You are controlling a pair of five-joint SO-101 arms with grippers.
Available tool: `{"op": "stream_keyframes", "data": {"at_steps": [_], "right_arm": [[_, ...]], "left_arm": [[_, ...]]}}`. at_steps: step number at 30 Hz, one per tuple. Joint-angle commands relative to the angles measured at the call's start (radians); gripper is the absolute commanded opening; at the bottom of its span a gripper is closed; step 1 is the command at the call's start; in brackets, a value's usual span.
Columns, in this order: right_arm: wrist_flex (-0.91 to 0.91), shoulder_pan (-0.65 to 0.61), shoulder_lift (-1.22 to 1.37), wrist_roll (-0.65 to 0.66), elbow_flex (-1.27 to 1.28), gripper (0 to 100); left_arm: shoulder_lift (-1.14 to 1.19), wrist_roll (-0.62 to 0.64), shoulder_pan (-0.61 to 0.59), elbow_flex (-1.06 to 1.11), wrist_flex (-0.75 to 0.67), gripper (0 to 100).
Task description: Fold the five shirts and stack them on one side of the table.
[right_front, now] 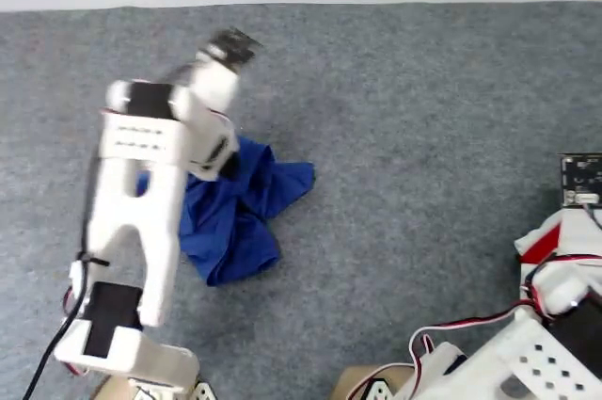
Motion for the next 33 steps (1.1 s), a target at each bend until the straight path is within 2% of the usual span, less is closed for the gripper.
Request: {"op": "stream_keyframes", "data": {"at_steps": [1,4,10,13,17,25,29,33], "right_arm": [[0.039,-0.001,-0.008,0.005,-0.003,1.5],[0.039,-0.001,-0.008,0.005,-0.003,1.5],[0.039,-0.001,-0.008,0.005,-0.003,1.5],[0.039,-0.001,-0.008,0.005,-0.003,1.5],[0.039,-0.002,-0.008,0.005,-0.003,1.5],[0.038,-0.005,-0.008,0.006,-0.003,1.5],[0.036,-0.005,-0.007,0.006,-0.003,1.5],[0.036,-0.005,-0.005,0.008,-0.003,1.5]], "left_arm": [[-0.005,0.009,0.054,0.124,-0.173,23],[0.026,0.008,0.066,0.194,-0.27,23],[0.233,0.011,0.006,0.17,-0.362,22],[0.292,0.008,-0.006,0.117,-0.354,14],[0.262,0.006,-0.008,0.021,-0.261,0],[0.021,0.006,-0.037,-0.17,-0.04,1],[-0.086,0.002,-0.124,-0.182,0.029,1],[-0.152,-0.057,-0.292,-0.18,0.124,1]]}}
